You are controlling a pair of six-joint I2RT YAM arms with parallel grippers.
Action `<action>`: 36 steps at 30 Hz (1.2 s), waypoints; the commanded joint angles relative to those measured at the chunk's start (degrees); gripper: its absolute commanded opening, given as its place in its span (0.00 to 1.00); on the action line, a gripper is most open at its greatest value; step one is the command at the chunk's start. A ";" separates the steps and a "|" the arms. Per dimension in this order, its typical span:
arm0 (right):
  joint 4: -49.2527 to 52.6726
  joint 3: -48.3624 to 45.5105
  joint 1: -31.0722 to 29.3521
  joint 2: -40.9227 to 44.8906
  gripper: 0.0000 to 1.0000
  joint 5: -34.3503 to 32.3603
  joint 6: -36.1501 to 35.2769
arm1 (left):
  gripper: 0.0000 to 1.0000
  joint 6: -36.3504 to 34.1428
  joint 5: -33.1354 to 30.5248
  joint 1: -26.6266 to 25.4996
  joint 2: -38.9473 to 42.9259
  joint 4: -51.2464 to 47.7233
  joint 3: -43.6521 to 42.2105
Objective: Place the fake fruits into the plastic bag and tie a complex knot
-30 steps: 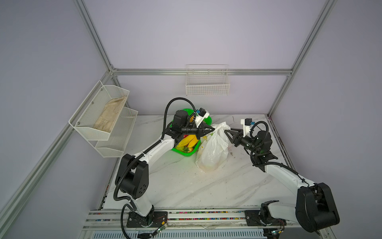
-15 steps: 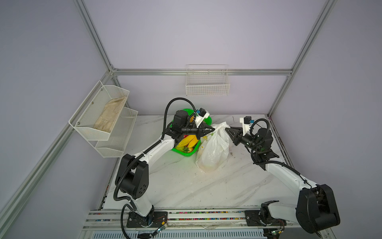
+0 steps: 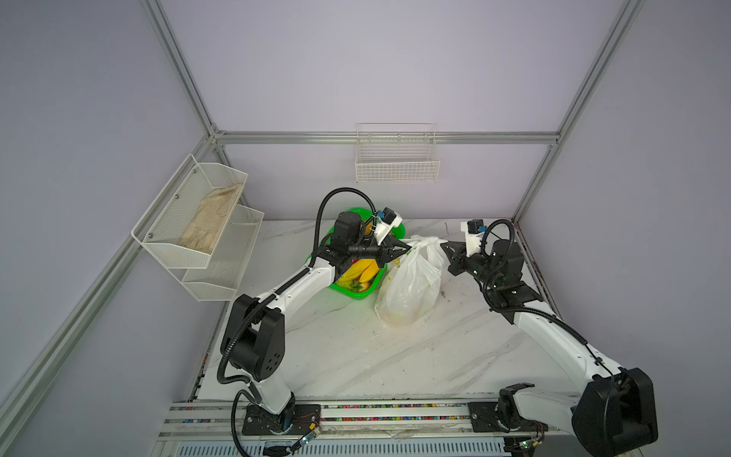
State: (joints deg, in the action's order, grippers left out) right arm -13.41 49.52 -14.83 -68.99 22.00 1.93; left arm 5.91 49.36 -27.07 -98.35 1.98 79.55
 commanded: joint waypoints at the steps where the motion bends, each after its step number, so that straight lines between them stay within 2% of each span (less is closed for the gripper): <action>1: 6.80 2.40 0.28 0.24 0.04 -8.30 -2.02 | 0.00 -1.27 -0.94 0.70 3.68 0.68 -1.22; 7: 9.33 4.21 0.26 -1.17 0.04 -7.64 -2.11 | 0.00 -1.22 -0.97 0.66 3.07 0.58 -1.24; 17: 17.41 8.44 0.24 -4.20 0.05 -13.80 -1.82 | 0.00 -1.91 -1.33 0.79 2.81 -0.13 -1.03; 23: 18.56 8.87 0.28 -4.31 0.03 -14.23 -1.38 | 0.00 -2.29 -2.00 0.79 2.89 -0.68 -0.96; 32: 23.50 10.42 0.32 -5.55 0.02 -19.51 -1.80 | 0.00 -1.91 -3.76 0.97 3.60 -0.29 -1.49; 36: 23.94 10.97 0.25 -5.76 0.05 -19.80 -1.70 | 0.00 -1.91 -3.30 0.92 3.60 -0.20 -1.59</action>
State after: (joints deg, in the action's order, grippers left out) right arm 6.35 59.29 -16.14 -73.97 10.90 0.67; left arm 4.82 45.95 -27.16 -98.15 0.23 79.50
